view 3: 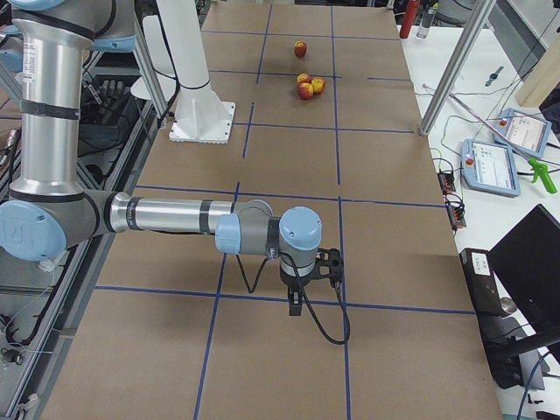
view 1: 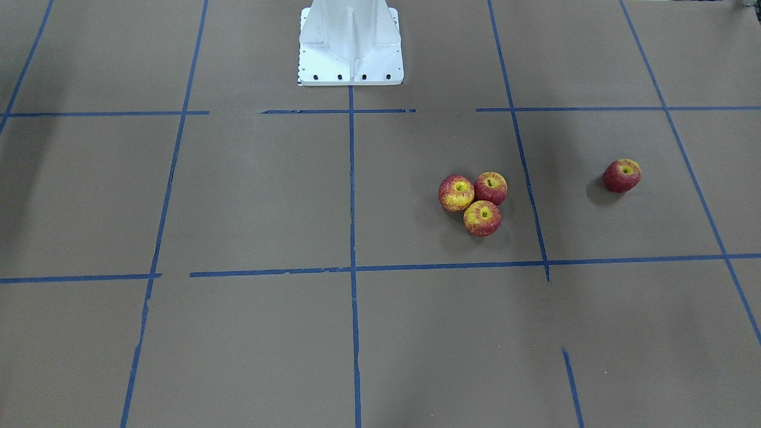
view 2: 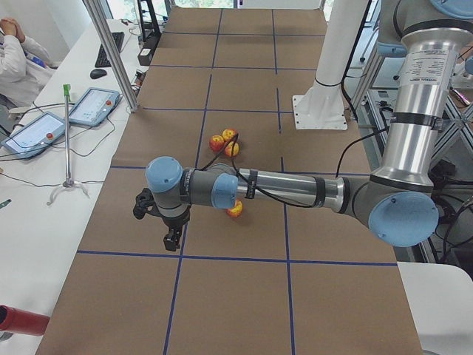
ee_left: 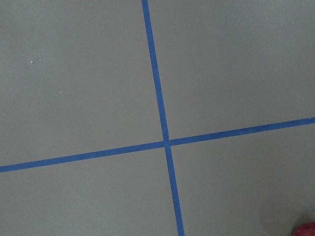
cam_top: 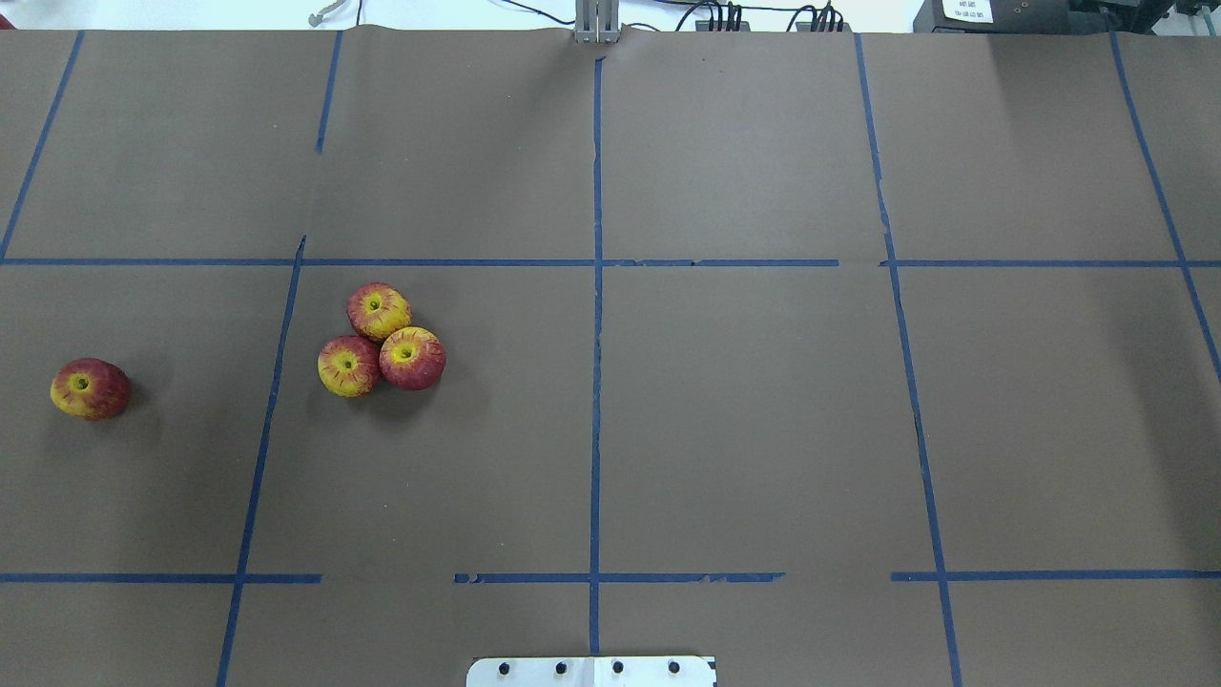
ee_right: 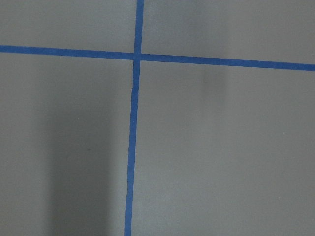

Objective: Stack apples

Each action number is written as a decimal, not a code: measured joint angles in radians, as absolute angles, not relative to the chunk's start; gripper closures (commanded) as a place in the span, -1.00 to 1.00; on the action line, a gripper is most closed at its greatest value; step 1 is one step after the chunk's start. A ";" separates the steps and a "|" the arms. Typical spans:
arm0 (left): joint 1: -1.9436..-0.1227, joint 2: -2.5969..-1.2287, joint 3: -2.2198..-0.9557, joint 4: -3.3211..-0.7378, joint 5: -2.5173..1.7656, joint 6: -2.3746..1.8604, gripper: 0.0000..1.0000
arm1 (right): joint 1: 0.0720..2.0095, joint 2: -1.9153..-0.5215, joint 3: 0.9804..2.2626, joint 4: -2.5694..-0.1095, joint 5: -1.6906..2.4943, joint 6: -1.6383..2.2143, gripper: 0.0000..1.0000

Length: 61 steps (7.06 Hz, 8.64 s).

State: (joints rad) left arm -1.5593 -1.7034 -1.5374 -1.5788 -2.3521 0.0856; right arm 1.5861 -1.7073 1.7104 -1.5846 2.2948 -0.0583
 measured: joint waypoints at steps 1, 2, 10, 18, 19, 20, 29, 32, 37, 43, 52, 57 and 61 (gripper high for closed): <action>-1.559 -1.701 -1.541 -1.579 -2.352 0.092 -1.00 | 1.586 -1.707 1.711 -1.585 2.295 -0.058 -1.00; -1.559 -1.695 -1.553 -1.578 -2.351 0.104 -1.00 | 1.586 -1.707 1.711 -1.585 2.295 -0.058 -1.00; -1.234 -1.653 -1.728 -1.631 -2.326 -0.281 -1.00 | 1.586 -1.707 1.710 -1.585 2.295 -0.058 -1.00; -0.926 -1.515 -1.822 -1.815 -2.217 -0.762 -0.93 | 1.586 -1.707 1.710 -1.585 2.295 -0.058 -1.00; -0.926 -1.494 -1.832 -1.818 -2.214 -0.761 -0.93 | 1.586 -1.707 1.710 -1.585 2.295 -0.058 -1.00; -0.926 -1.486 -1.829 -1.821 -2.208 -0.759 -0.94 | 1.586 -1.707 1.710 -1.585 2.295 -0.058 -1.00; -0.916 -1.499 -1.724 -1.889 -2.202 -0.717 -0.98 | 1.586 -1.707 1.710 -1.585 2.295 -0.058 -1.00; -0.916 -1.507 -1.698 -1.929 -2.206 -0.719 -0.90 | 1.586 -1.707 1.710 -1.585 2.295 -0.058 -1.00; -0.916 -1.555 -1.666 -1.931 -2.201 -0.717 1.00 | 1.586 -1.707 1.710 -1.585 2.295 -0.058 -1.00; -0.929 -1.749 -1.747 -1.789 -2.210 -0.765 1.00 | 1.586 -1.707 1.710 -1.585 2.295 -0.058 -1.00; -0.756 -1.990 -1.763 -1.683 -2.209 -1.104 1.00 | 1.586 -1.707 1.711 -1.585 2.295 -0.058 -1.00; -0.749 -1.991 -1.755 -1.690 -2.202 -1.099 1.00 | 1.586 -1.707 1.710 -1.585 2.295 -0.058 -1.00; -0.749 -2.004 -1.743 -1.696 -2.200 -1.093 1.00 | 1.586 -1.707 1.710 -1.585 2.295 -0.058 -1.00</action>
